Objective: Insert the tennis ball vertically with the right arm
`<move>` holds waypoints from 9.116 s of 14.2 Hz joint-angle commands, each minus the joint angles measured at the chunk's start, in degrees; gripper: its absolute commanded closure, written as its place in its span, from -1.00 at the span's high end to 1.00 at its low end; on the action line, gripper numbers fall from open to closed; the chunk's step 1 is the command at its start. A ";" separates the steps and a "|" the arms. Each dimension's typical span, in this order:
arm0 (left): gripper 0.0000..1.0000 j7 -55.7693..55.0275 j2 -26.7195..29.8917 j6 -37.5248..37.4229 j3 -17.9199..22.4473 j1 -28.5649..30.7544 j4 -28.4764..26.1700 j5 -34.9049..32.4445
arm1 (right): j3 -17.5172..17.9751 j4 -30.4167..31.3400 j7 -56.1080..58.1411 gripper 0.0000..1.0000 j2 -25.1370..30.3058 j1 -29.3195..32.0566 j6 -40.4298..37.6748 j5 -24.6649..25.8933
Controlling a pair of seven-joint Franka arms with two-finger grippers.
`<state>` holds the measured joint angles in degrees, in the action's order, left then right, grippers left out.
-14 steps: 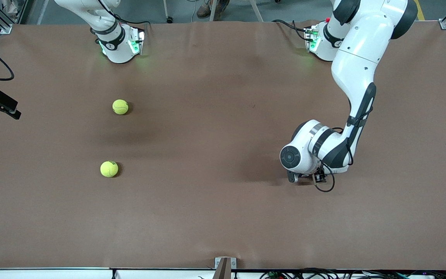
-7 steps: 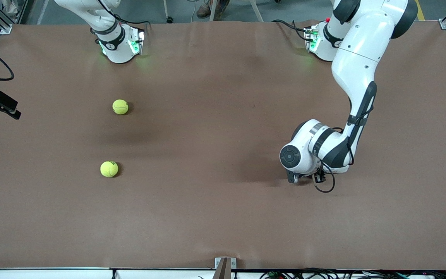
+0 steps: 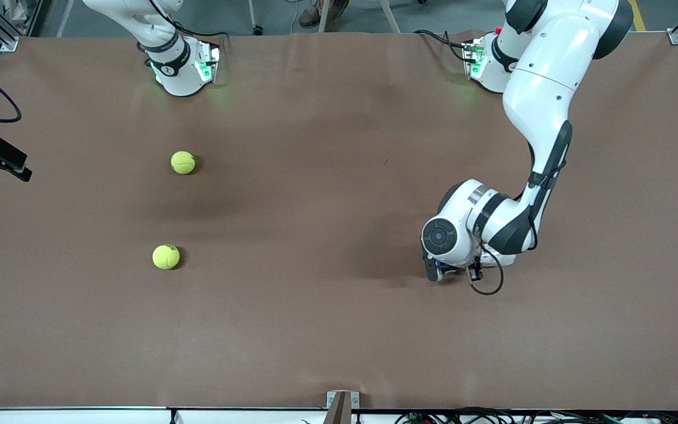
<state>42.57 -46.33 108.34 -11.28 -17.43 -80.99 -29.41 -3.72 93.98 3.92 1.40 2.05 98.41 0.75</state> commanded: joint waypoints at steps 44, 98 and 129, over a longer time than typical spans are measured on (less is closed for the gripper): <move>0.06 -3.55 -5.43 95.13 -14.64 -9.64 -20.43 45.50 | 0.47 -0.46 0.47 1.00 -0.16 0.06 -0.07 2.15; 0.07 -3.99 -5.43 95.13 -14.56 -9.64 -20.08 45.41 | 0.12 1.38 -0.05 1.00 -31.10 -7.41 20.15 -2.60; 0.07 -4.08 -5.35 95.13 -14.56 -9.56 -20.08 45.15 | 0.64 1.31 -0.40 -0.52 -35.87 -9.77 20.79 -3.39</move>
<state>38.93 -51.17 202.74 -25.84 -26.80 -101.28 15.31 -3.23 95.64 4.02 -37.79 -6.29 122.43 -2.94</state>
